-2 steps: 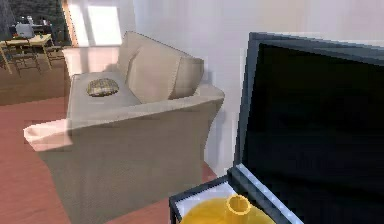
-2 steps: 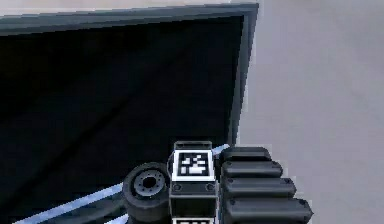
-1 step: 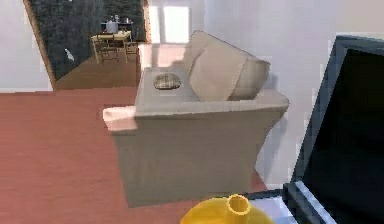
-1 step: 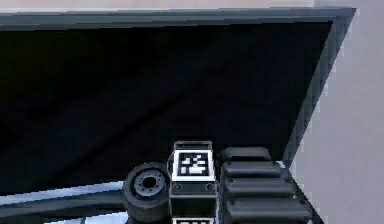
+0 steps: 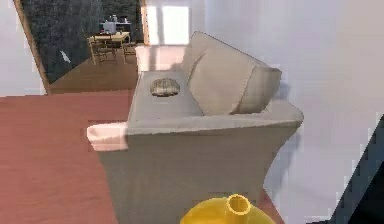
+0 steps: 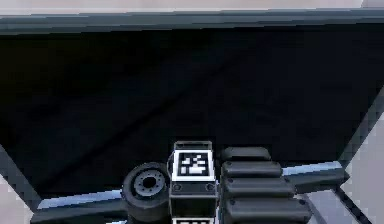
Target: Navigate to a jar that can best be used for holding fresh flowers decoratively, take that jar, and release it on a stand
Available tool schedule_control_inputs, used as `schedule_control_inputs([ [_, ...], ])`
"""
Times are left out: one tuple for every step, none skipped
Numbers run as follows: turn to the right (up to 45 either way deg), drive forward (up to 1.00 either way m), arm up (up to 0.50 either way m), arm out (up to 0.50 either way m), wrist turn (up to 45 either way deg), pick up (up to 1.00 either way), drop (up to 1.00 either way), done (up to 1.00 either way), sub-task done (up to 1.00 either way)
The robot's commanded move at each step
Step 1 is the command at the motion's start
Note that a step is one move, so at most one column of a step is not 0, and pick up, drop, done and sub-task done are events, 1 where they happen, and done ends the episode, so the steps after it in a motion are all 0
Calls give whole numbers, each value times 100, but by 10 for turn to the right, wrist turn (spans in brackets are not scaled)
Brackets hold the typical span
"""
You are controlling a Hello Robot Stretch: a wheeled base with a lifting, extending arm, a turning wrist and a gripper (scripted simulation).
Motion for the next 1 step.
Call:
schedule_control_inputs([
  [450, 0, 0, 0, 0, 0, 0, 0, 0],
])
